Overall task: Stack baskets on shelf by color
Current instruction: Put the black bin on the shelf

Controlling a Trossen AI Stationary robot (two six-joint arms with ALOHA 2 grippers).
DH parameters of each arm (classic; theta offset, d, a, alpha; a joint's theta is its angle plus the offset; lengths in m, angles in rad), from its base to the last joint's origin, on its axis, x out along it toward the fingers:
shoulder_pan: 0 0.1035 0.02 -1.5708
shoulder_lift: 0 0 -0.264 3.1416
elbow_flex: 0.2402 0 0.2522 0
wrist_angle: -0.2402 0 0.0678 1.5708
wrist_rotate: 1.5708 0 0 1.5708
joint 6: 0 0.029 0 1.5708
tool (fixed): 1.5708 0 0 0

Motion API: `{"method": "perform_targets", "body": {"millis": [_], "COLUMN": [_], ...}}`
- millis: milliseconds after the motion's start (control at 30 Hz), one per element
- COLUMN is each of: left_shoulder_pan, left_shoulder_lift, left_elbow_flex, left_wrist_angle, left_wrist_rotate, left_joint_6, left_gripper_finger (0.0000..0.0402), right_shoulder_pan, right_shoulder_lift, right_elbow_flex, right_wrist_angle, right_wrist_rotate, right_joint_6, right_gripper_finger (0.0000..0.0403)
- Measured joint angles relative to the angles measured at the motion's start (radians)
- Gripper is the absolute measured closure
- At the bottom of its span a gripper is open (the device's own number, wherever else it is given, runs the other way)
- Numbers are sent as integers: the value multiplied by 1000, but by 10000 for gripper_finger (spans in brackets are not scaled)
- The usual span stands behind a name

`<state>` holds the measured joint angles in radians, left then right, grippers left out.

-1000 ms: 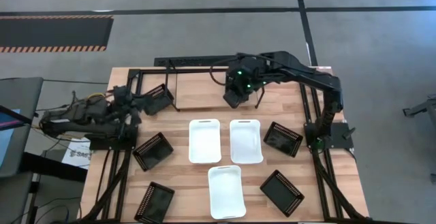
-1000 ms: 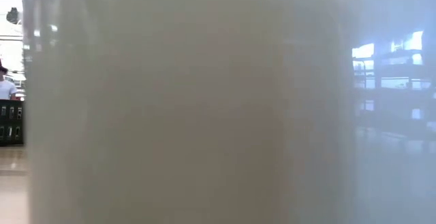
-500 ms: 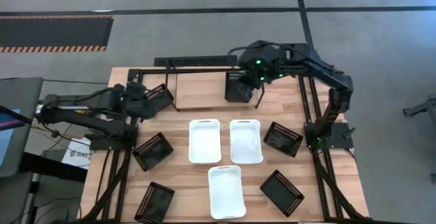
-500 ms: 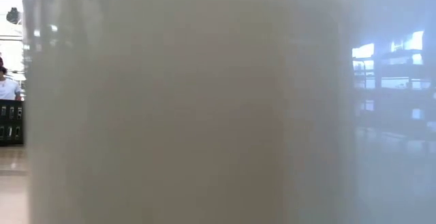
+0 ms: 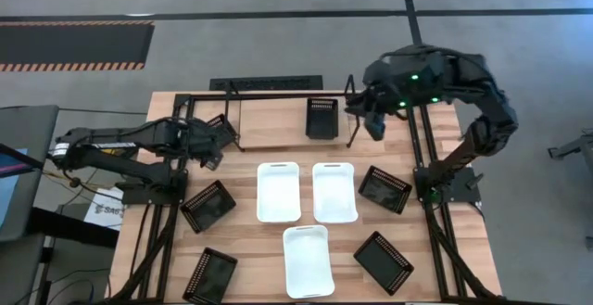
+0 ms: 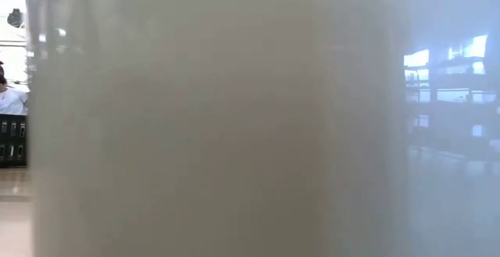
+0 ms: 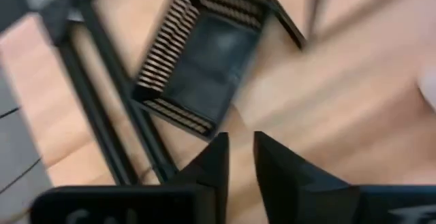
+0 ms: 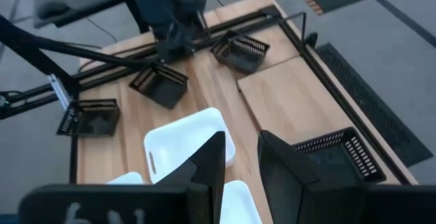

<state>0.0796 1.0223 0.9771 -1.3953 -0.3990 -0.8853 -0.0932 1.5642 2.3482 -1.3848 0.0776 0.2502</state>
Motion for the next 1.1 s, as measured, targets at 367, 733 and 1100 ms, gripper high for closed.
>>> {"method": "perform_targets", "body": {"millis": [367,733,1100], "left_shoulder_pan": [9,321,693], "left_shoulder_lift": [66,80,108], "left_elbow_flex": [-1,-1,-1], "left_wrist_angle": [-90,81,154], "left_wrist_rotate": [-49,56,99], "left_joint_6": [56,250,563], "left_gripper_finger": [235,230,230], "right_shoulder_pan": [12,60,101], "right_shoulder_lift": [-58,-52,-37], "right_elbow_flex": [0,-1,0], "right_wrist_angle": [-7,-6,-6], "right_wrist_rotate": [-4,-4,-4], "right_joint_6": [-40,-49,-13], "right_gripper_finger": [296,296,296]}}
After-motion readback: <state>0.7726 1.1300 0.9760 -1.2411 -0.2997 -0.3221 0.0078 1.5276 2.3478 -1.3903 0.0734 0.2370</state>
